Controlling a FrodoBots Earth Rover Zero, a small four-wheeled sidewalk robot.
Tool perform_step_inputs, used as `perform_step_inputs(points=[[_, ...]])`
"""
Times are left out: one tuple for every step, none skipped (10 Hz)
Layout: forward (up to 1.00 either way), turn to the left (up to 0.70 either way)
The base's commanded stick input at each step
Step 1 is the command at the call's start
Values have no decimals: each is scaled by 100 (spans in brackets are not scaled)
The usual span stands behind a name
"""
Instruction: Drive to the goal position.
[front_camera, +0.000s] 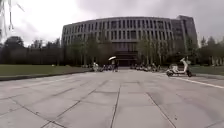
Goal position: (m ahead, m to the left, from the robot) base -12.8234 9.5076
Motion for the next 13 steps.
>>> perform_step_inputs(points=[[0,70],[0,70],[0,70],[0,70],[0,70],[0,70],[0,70],[0,70],[0,70],[0,70],[0,70],[0,70],[0,70]])
